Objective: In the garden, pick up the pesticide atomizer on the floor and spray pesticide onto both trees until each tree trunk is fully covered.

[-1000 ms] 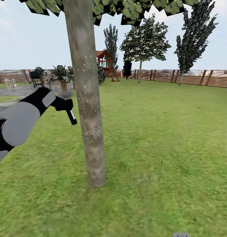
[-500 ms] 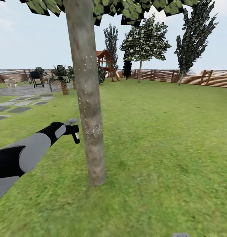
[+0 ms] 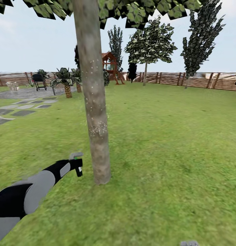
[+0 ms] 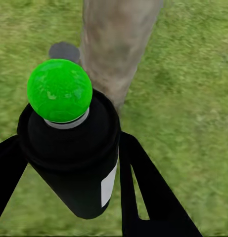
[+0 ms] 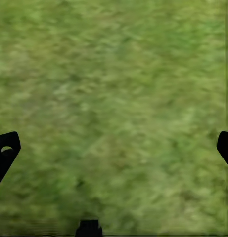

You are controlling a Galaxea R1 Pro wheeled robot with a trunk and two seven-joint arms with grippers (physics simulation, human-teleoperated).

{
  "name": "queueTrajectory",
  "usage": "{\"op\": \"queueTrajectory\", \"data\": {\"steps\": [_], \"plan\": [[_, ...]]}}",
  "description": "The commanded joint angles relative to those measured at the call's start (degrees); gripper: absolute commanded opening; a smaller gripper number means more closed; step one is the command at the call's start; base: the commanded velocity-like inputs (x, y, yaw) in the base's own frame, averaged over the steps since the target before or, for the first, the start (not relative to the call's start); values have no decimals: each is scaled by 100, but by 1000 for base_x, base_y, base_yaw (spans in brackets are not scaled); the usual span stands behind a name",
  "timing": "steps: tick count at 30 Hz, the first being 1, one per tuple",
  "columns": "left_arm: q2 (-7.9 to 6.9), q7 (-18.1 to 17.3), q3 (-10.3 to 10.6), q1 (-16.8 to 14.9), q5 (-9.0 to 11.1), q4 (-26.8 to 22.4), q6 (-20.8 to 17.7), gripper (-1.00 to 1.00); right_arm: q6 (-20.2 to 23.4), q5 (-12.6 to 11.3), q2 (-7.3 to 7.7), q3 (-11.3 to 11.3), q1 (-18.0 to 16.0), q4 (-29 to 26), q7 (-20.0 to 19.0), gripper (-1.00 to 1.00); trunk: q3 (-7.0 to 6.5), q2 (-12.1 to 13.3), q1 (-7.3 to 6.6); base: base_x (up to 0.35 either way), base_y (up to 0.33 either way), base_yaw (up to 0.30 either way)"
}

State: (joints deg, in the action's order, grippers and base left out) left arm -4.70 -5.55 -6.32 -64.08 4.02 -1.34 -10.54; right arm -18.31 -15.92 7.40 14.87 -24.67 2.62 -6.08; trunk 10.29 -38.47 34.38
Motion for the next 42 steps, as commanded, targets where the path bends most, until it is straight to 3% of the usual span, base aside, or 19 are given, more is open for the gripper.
{"op": "queueTrajectory", "data": {"steps": [1,7,11,13,15,17,18,20,21,23,26,27,28,29,31,35,40,42], "plan": [[27,-17,-36,65,37,-15,36,-100,-44,-60,27,34,-11,24,-40,100,7,-9,-3,-350,0,0],[340,16,-38,343,12,-15,295,-100,-72,-60,273,34,-11,-109,168,100,7,-9,-3,-122,0,0],[403,1,-37,404,0,-21,409,-100,-18,-56,662,32,-15,-1032,261,100,7,-9,-3,-7,0,0],[442,-9,-37,410,-4,-23,421,-100,290,-53,908,28,-138,-1467,247,100,7,-9,-3,-2,0,0],[478,-19,-31,412,-47,-24,429,-100,973,-54,1120,26,-483,-1771,227,100,7,-9,-3,0,0,0],[506,-150,-29,413,-221,-24,449,-100,1390,-56,1309,26,-948,-1918,192,100,7,-9,-3,0,0,0],[510,-367,-28,413,-379,-27,482,-100,1544,-57,1412,26,-1168,-1955,102,100,7,-9,-3,0,0,0],[417,-1627,-28,413,-1059,-36,729,-100,2253,-58,1644,25,-1905,-2001,-798,100,7,-9,-3,0,0,0],[350,-2087,-24,413,-1221,-38,803,-100,2492,-59,1713,25,-2167,-2005,-1165,100,7,-9,-3,0,0,0],[218,-3048,-22,413,-1397,-40,893,-100,2911,-63,1790,25,-2692,-2008,-2027,100,7,-9,-3,0,0,0],[138,-4528,-13,413,-1490,-47,954,-100,3498,-84,1819,15,-3245,-2020,-3654,100,7,-9,-3,0,0,0],[133,-5000,8,413,-1500,-50,965,-100,3655,-94,1804,14,-3395,-2046,-4232,100,7,-9,-3,0,0,0],[138,-5682,87,413,-1509,-80,974,-100,3884,-103,1724,13,-3599,-2189,-5076,100,7,-9,-3,0,0,0],[156,-6082,157,413,-1512,-125,974,-100,4082,-107,1609,14,-3698,-2358,-5561,100,7,-9,-3,0,0,0],[295,-6572,252,413,-1516,-195,974,-100,4578,-110,1254,15,-3821,-2809,-6132,100,7,-9,-3,0,0,0],[546,-6882,456,413,-1513,-246,972,-100,5094,-89,268,16,-3975,-3413,-6487,100,7,-9,-3,0,0,0],[787,-6932,547,413,-1518,-373,961,-100,5178,-72,-402,42,-4077,-3477,-6547,100,7,-9,-3,0,0,0],[803,-6933,538,413,-1518,-558,937,-100,5179,-66,-432,51,-4074,-3459,-6550,100,7,-9,-3,0,0,0]]}}
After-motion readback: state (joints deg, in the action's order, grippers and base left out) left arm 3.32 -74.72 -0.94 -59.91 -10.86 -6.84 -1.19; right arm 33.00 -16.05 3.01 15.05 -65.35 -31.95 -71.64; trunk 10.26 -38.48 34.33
